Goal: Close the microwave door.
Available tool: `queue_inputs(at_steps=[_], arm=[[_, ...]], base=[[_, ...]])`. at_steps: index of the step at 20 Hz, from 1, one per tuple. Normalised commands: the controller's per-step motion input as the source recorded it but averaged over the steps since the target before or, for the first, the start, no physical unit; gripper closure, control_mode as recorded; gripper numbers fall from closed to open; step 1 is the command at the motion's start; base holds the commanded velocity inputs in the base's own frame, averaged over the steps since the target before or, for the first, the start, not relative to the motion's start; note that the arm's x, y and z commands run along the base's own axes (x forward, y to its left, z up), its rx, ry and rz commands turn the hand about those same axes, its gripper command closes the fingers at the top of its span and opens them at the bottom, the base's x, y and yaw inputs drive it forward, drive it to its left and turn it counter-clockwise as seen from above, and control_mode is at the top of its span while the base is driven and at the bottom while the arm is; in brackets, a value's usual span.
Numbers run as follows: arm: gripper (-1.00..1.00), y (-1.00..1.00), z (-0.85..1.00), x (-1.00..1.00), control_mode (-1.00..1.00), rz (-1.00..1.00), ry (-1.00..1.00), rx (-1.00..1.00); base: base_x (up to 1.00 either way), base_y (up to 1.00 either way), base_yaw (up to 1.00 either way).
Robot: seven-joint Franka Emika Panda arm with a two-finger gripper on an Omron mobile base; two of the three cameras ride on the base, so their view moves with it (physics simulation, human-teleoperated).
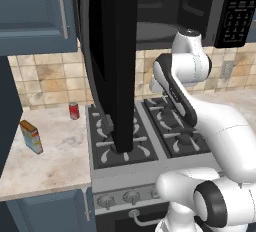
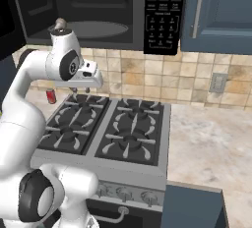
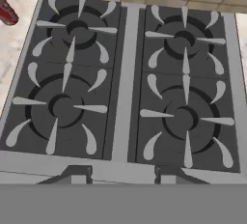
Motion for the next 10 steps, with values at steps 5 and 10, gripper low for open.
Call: queue_inputs(at_steps=[5, 10], arm=[[-1.00, 0.37, 0.00, -0.31, -1.00, 0.06, -0.03, -0.01], [-1.00, 0.72, -0.05, -0.73, -1.00, 0.31, -0.10, -0.01]], base=[[0.00, 0.00, 0.00], [0.00, 0.00, 0.00]])
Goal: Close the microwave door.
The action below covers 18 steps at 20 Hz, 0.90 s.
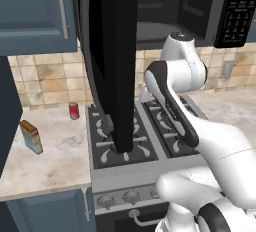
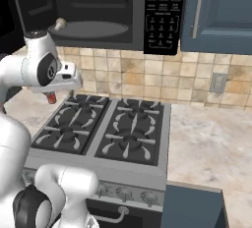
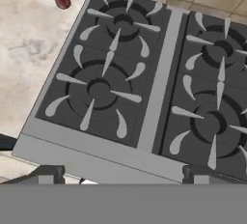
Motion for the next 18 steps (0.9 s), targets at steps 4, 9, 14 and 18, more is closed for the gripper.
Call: queue_inputs(at_steps=[4, 9, 14, 18], arm=[[-1.00, 0.09, 0.01, -1.00, -1.00, 0.21, -0.49, 0.01], [-1.00, 0.00, 0.18, -0.94, -1.00, 0.06, -0.57, 0.05], [-1.00, 0.04, 0.28, -0.68, -1.00, 0.00, -0.56, 0.02], [-1.00, 0.00, 0.48, -0.46, -1.00, 0.00, -0.58, 0.12]], base=[[0.00, 0.00, 0.00], [0.00, 0.00, 0.00], [0.00, 0.00, 0.00], [0.00, 0.00, 0.00]])
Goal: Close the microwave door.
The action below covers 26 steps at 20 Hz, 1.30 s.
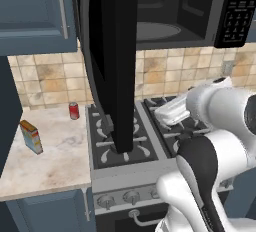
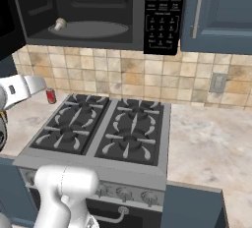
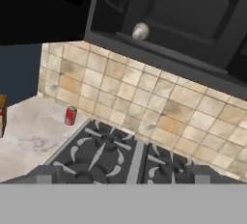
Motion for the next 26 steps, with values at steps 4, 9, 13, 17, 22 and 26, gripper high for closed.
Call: queue_inputs(at_steps=[4, 9, 13, 17, 22, 26], arm=[[-1.00, 0.00, 0.59, -0.66, -1.00, 0.00, -0.63, 0.20], [-1.00, 0.06, 0.25, -0.86, -1.00, 0.00, -0.47, 0.09], [-1.00, 0.30, 0.09, -0.73, -1.00, 0.02, -0.39, 0.00], [-1.00, 0.28, 0.03, -0.64, -1.00, 0.01, -0.40, 0.00], [-1.00, 0.18, 0.03, -0.57, -1.00, 0.01, -0.42, 0.00], [-1.00, 0.37, 0.00, -0.28, -1.00, 0.04, -0.35, 0.00]], base=[[0.00, 0.00, 0.00], [0.00, 0.00, 0.00], [0.00, 0.00, 0.00], [0.00, 0.00, 0.00], [0.00, 0.00, 0.00], [0.00, 0.00, 0.00]])
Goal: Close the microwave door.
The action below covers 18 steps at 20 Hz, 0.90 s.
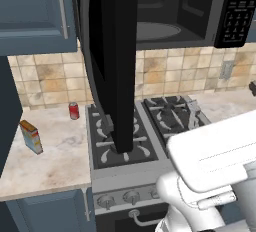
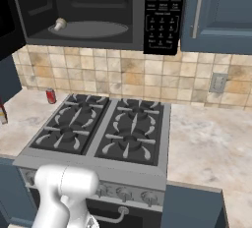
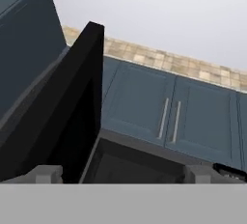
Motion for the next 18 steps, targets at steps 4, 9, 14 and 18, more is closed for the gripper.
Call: queue_inputs(at_steps=[4, 9, 14, 18], arm=[[-1.00, 0.59, -0.20, 0.00, -1.00, 0.00, -0.12, -0.04], [-1.00, 0.37, -0.41, 0.03, -1.00, -0.02, -0.01, 0.00], [-1.00, 0.20, -0.56, 0.38, -1.00, -0.09, 0.00, 0.00], [-1.00, 0.33, -0.20, 0.61, -1.00, -0.06, 0.01, -0.03]], base=[[0.00, 0.00, 0.00], [0.00, 0.00, 0.00], [0.00, 0.00, 0.00], [0.00, 0.00, 0.00]])
